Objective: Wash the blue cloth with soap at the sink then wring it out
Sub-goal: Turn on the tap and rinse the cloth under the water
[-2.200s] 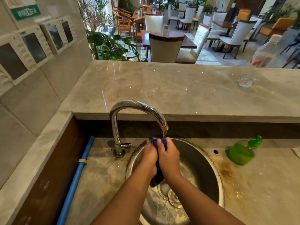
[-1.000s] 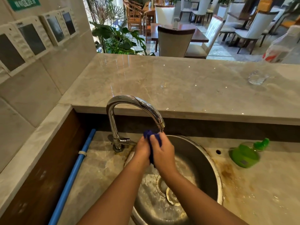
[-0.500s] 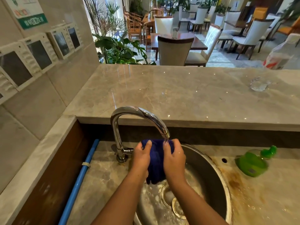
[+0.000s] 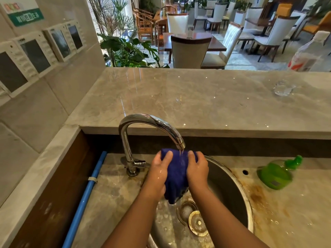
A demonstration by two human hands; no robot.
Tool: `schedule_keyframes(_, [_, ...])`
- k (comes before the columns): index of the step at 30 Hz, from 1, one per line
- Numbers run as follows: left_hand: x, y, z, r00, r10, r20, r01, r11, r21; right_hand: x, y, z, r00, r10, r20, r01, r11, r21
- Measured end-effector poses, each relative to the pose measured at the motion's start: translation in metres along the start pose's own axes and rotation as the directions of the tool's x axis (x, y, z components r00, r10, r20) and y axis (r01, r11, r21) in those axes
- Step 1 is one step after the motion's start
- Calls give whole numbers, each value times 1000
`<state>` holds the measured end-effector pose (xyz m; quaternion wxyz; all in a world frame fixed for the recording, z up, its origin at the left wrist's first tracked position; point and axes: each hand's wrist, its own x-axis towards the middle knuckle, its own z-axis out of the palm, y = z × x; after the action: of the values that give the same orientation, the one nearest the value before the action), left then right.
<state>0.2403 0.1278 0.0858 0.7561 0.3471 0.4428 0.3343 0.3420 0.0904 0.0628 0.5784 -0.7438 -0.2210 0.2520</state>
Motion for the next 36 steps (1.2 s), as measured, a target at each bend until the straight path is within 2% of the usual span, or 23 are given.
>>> schedule_keyframes(3, [9,7,-10,982,62,-181,-28,982,187,-20,-16,-13,988,-128,86,121,989,82])
schedule_keyframes(6, [14,5,-3,977,0,-211,55,965,256,-39,-25,-4,951,-237,200,224,971,86])
schedule_keyframes(8, [12,-1,10,977,-121,-177,138,987,85,-43,-22,9,940,-274,205,283,959,-12])
schedule_keyframes(10, [8,-7,17,977,-175,-121,172,984,-35,-37,-15,17,938,-314,146,336,928,-162])
schedule_keyframes(12, [2,-11,17,984,-161,-79,159,987,-28,-24,-9,16,950,-295,100,310,924,-222])
schedule_keyframes(13, [-2,-11,15,987,-149,-67,148,989,-21,-16,-8,14,969,-231,85,244,946,-214])
schedule_keyframes(15, [-11,-7,14,990,-139,3,139,989,-56,-3,-3,7,996,-58,63,66,989,-132])
schedule_keyframes(17, [-10,-3,10,994,-103,23,102,994,26,1,0,0,998,16,58,-13,999,-51])
schedule_keyframes(20, [-1,4,-2,997,45,-70,-24,961,276,-4,0,-11,998,-3,61,4,1000,-9])
schedule_keyframes(22, [6,8,-10,984,118,-130,-66,935,349,-9,-3,-16,996,-52,78,51,999,14])
schedule_keyframes(24, [8,9,-12,975,164,-152,-101,929,355,-14,-6,-16,988,-115,106,112,993,37])
schedule_keyframes(27, [13,6,-3,958,231,-171,-163,926,340,-13,-11,-12,983,-136,126,126,989,81])
schedule_keyframes(30, [15,3,7,957,225,-182,-170,946,276,-12,-20,-7,979,-158,131,144,983,114])
schedule_keyframes(33, [17,1,13,947,226,-227,-169,955,245,-14,-24,-6,978,-203,40,200,977,80])
schedule_keyframes(36, [16,-2,19,932,249,-263,-175,945,277,-16,-22,-5,983,-181,-35,184,977,106])
